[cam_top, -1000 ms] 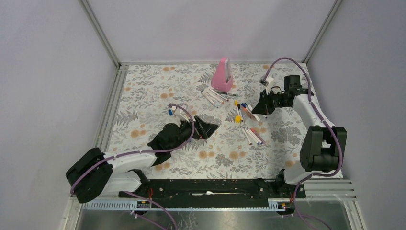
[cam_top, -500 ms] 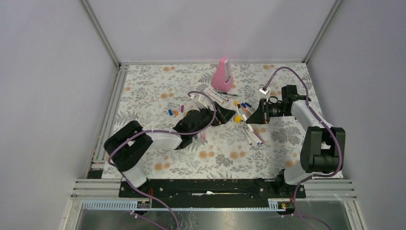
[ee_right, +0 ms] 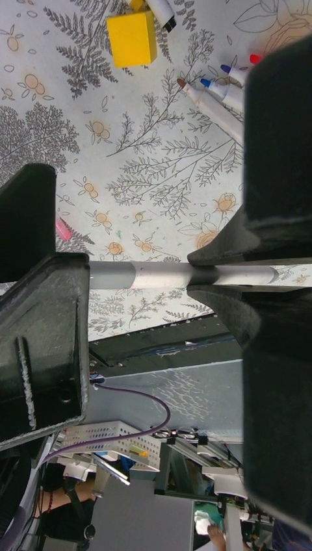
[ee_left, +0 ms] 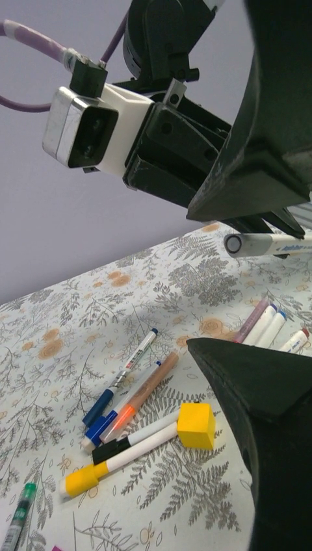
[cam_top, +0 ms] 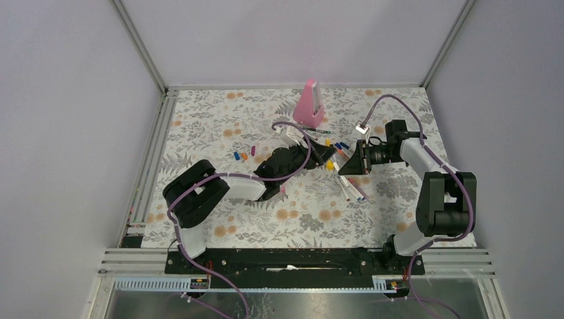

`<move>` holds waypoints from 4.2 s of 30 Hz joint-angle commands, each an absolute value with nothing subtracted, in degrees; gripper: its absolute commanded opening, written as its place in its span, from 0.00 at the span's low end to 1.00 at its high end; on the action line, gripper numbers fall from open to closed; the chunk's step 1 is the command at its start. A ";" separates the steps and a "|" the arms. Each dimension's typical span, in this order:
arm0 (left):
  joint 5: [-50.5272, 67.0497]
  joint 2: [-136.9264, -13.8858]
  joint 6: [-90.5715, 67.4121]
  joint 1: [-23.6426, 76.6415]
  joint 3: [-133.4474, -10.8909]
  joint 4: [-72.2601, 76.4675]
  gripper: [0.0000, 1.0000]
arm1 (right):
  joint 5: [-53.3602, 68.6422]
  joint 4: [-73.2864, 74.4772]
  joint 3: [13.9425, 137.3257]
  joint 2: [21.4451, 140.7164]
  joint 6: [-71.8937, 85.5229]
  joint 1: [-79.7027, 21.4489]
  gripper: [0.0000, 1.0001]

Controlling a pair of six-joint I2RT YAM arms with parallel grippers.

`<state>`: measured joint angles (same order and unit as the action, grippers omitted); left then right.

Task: Open the pen caps
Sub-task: Open the pen cap from the pen, then place the pen at the center of the board, then place the pen cap at the center of the board.

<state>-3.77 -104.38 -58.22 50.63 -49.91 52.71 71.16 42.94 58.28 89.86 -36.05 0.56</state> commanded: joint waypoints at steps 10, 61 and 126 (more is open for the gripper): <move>-3.87 -104.94 -60.73 52.63 -51.59 55.90 0.48 | 69.68 40.35 58.21 90.34 -33.19 -1.23 0.00; -16.18 -82.84 -48.54 34.63 -53.62 60.29 0.00 | 70.94 46.61 57.63 90.41 -40.25 -5.85 0.00; -13.24 -70.66 -41.58 56.07 -37.21 4.30 0.00 | 33.34 30.09 50.74 82.76 -32.07 9.47 0.43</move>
<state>-7.09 -65.14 -44.73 54.06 -29.43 9.69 29.67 29.32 49.78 85.60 -30.48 9.15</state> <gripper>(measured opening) 0.153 0.423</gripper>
